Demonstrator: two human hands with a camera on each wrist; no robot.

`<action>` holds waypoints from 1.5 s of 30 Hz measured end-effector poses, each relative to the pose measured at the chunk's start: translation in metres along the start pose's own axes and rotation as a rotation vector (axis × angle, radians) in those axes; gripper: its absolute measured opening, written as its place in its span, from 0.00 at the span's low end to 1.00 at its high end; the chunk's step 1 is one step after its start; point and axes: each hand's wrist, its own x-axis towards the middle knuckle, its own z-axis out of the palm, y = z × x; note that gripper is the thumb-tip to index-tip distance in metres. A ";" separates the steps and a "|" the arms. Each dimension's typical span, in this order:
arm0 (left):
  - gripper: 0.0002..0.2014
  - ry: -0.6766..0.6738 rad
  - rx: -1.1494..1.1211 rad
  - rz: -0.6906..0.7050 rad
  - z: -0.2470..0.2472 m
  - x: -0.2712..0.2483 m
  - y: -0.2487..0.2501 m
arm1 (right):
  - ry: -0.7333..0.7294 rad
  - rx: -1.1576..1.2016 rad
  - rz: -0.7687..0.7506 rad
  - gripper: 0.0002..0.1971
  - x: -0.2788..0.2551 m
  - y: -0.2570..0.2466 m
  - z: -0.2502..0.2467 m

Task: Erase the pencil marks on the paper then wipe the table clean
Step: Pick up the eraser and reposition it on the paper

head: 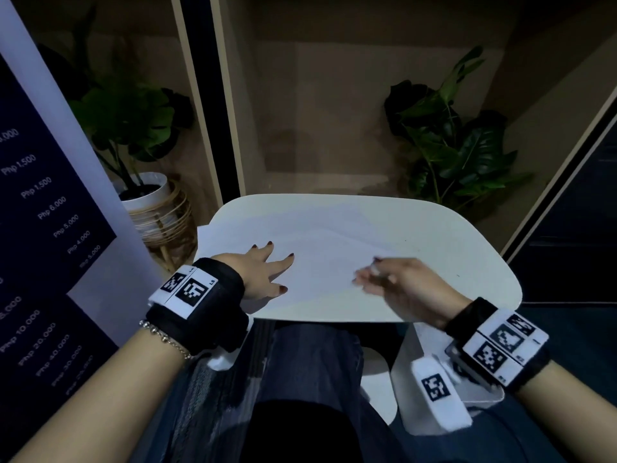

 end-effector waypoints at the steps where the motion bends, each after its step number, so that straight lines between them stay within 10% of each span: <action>1: 0.32 -0.009 0.005 0.000 0.000 -0.001 0.000 | 0.127 -0.028 -0.098 0.13 0.008 -0.001 -0.010; 3: 0.32 -0.023 0.012 0.004 -0.001 -0.003 0.000 | 0.213 -0.387 -0.280 0.13 0.015 -0.008 -0.027; 8: 0.30 -0.044 -0.006 -0.026 -0.009 -0.013 -0.001 | -0.101 -1.146 -0.457 0.13 0.002 -0.004 -0.035; 12: 0.30 0.026 -0.071 -0.036 -0.012 -0.014 -0.002 | -0.210 -1.310 -0.528 0.16 -0.013 -0.010 -0.036; 22: 0.32 0.175 -0.162 0.153 0.017 0.011 0.030 | -0.442 -1.253 -0.531 0.20 -0.045 -0.013 -0.039; 27: 0.31 0.224 -0.209 0.206 0.019 0.019 0.034 | -0.647 -0.882 -0.301 0.17 -0.038 -0.022 -0.033; 30: 0.29 0.256 -0.195 0.215 0.022 0.023 0.035 | -0.465 -0.605 -0.226 0.16 -0.009 -0.038 -0.039; 34: 0.29 0.354 -0.154 0.189 0.029 0.032 0.039 | -0.148 -0.919 -0.331 0.19 0.024 -0.058 -0.045; 45: 0.28 0.497 -0.161 0.181 0.034 0.037 0.051 | -0.008 -0.662 -0.259 0.08 0.043 -0.032 -0.020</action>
